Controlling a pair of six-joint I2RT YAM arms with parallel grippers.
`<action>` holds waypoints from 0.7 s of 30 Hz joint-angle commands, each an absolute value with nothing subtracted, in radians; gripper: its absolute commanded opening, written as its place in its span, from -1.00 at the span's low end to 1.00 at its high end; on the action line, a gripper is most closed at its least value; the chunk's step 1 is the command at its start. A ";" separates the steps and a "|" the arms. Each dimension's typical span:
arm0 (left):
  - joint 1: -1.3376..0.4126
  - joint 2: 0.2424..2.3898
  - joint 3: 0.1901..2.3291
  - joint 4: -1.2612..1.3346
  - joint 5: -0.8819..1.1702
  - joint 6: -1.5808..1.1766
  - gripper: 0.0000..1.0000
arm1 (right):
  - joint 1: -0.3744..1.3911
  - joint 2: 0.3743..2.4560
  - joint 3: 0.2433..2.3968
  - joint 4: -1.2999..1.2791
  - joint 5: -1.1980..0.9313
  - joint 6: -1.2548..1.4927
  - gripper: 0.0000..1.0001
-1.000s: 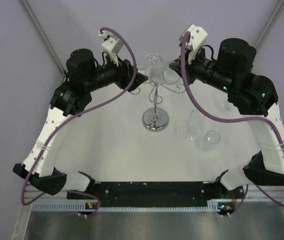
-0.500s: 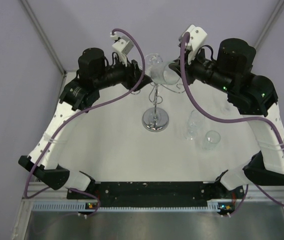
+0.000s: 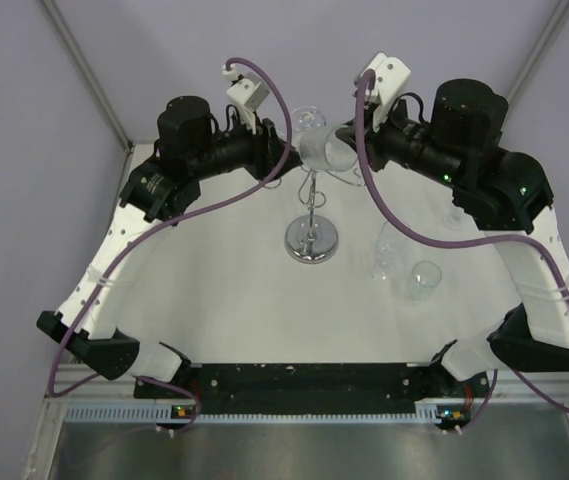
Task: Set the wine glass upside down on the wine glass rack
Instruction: Pick up the wine glass at the center of the board.
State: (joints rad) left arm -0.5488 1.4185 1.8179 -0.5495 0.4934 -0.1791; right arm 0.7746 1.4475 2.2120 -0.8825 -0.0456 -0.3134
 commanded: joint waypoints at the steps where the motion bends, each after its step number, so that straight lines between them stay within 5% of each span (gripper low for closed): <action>1: -0.552 1.425 1.858 -0.506 0.511 -0.189 -0.17 | 0.795 1.408 2.220 -0.764 -0.040 -0.319 -1.00; 11: -0.551 1.427 1.856 -0.505 0.515 -0.192 -0.58 | 0.801 1.405 2.204 -0.764 -0.041 -0.327 -1.00; 16: -0.552 1.433 1.865 -0.503 0.512 -0.196 -1.00 | 0.808 1.394 2.172 -0.769 -0.071 -0.333 -1.00; 21: -0.552 1.431 1.871 -0.502 0.506 -0.201 -1.00 | 0.824 1.379 2.125 -0.775 -0.113 -0.351 -0.97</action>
